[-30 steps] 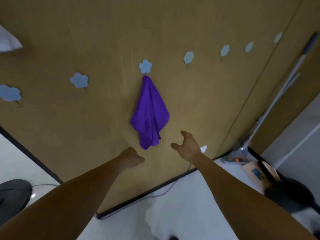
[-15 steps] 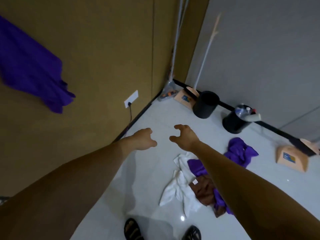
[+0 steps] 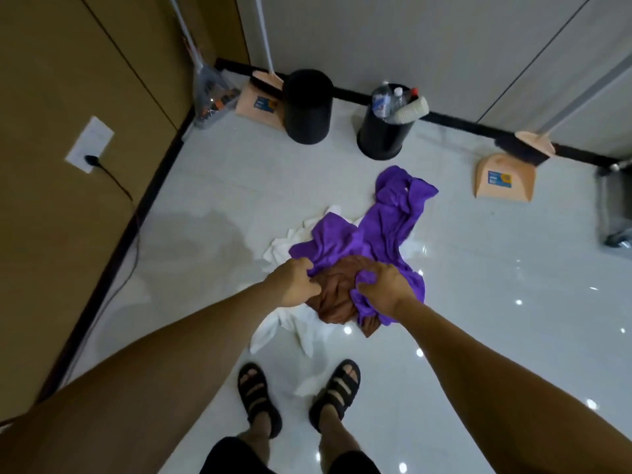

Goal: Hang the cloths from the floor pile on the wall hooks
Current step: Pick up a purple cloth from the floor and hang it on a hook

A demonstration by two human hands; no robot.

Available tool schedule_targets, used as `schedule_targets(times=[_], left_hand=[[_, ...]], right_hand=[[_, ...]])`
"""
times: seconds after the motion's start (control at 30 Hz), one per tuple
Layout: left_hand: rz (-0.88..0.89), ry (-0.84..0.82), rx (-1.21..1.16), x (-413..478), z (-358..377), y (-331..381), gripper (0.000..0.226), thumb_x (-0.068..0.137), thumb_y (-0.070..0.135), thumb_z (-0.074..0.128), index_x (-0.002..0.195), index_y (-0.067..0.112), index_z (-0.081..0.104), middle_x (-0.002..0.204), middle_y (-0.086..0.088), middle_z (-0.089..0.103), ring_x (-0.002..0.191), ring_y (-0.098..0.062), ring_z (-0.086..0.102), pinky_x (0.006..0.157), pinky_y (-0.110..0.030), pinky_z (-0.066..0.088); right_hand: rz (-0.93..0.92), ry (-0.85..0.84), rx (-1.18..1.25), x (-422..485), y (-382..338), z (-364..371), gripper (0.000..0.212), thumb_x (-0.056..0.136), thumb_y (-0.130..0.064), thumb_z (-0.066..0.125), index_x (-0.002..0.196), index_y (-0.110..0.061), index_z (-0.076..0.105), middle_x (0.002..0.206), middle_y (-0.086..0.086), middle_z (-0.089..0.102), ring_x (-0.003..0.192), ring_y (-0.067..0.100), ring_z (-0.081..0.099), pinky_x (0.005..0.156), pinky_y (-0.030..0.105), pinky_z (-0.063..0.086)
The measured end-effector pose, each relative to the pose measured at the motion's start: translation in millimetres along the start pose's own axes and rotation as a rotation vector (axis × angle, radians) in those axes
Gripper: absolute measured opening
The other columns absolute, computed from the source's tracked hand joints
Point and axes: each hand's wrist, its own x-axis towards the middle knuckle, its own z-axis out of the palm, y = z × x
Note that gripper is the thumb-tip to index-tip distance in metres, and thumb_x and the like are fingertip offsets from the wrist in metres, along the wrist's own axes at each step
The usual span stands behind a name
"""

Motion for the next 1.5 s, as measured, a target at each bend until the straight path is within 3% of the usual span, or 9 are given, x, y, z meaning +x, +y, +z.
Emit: schedule_targets(times=[0.37,0.47,0.53,0.67,0.8,1.0,1.17,1.3,1.5], left_hand=[[-0.055,-0.079,0.069,201,168,-93,0.046,0.086,0.028,0.063,0.127,0.009,0.055,0.124,-0.007,0.060,0.112,-0.026,0.057,0.093,-0.032,0.045],[-0.055,-0.088,0.091,245,215,-123,0.010,0.084,0.026,0.061,0.082,0.017,0.055,0.086,-0.004,0.061,0.085,-0.026,0.060,0.068,-0.029,0.045],[-0.039,-0.086,0.088,271,242,-137,0.024,0.083,0.026,0.060,0.068,0.020,0.042,0.070,0.001,0.051,0.072,-0.023,0.054,0.058,-0.026,0.036],[0.016,-0.097,0.076,308,281,-158,0.019,0.086,0.028,0.060,0.102,0.017,0.056,0.089,0.001,0.057,0.084,-0.018,0.056,0.071,-0.024,0.040],[0.022,-0.117,0.050,319,297,-164,0.047,0.088,0.026,0.061,0.131,0.011,0.050,0.120,-0.006,0.059,0.110,-0.023,0.056,0.092,-0.029,0.044],[0.049,-0.101,-0.019,284,262,-123,0.069,0.079,0.032,0.073,0.138,0.015,0.041,0.132,-0.003,0.052,0.119,-0.022,0.053,0.096,-0.029,0.043],[0.370,-0.135,-0.144,218,180,-43,0.108,0.059,0.024,0.087,0.148,0.014,0.027,0.148,-0.009,0.036,0.138,-0.021,0.036,0.113,-0.043,0.032],[0.500,-0.246,-0.090,153,96,13,0.070,0.067,0.021,0.085,0.129,0.013,0.053,0.126,-0.003,0.059,0.117,-0.017,0.056,0.103,-0.032,0.042],[0.400,-0.220,-0.025,48,-32,50,0.035,0.074,0.027,0.081,0.100,0.014,0.064,0.097,0.001,0.071,0.088,-0.017,0.067,0.081,-0.020,0.051]], right_hand=[[0.218,-0.043,-0.002,161,168,186,0.049,0.086,-0.030,0.062,0.130,-0.015,0.050,0.132,0.011,0.049,0.119,0.032,0.048,0.102,0.043,0.044],[0.278,0.024,-0.003,208,218,229,0.059,0.085,-0.033,0.062,0.138,-0.017,0.042,0.139,0.013,0.039,0.126,0.037,0.039,0.103,0.044,0.041],[0.274,0.135,-0.034,239,250,247,0.066,0.085,-0.034,0.061,0.143,-0.017,0.035,0.141,0.014,0.036,0.127,0.038,0.035,0.102,0.045,0.038],[0.307,0.303,-0.201,293,301,262,0.076,0.082,-0.037,0.066,0.146,-0.016,0.030,0.145,0.016,0.031,0.130,0.038,0.031,0.101,0.048,0.038],[0.330,0.313,-0.274,316,326,266,0.039,0.089,-0.031,0.057,0.122,-0.011,0.053,0.131,0.016,0.047,0.123,0.038,0.038,0.095,0.048,0.040],[0.234,0.387,0.361,259,266,235,0.015,0.093,-0.017,0.052,0.098,-0.003,0.052,0.089,0.022,0.063,0.084,0.037,0.060,0.079,0.047,0.046],[0.002,0.231,0.831,177,159,136,0.021,0.078,-0.013,0.059,0.089,0.005,0.061,0.075,0.007,0.059,0.074,0.019,0.054,0.069,0.025,0.047],[-0.245,-0.025,0.871,112,76,36,0.027,0.069,-0.010,0.055,0.088,0.008,0.065,0.083,0.029,0.061,0.080,0.024,0.056,0.078,0.038,0.046],[-0.362,-0.053,0.581,35,-29,-85,0.018,0.082,0.001,0.062,0.070,-0.011,0.060,0.065,0.000,0.054,0.065,0.013,0.050,0.066,0.032,0.042]])
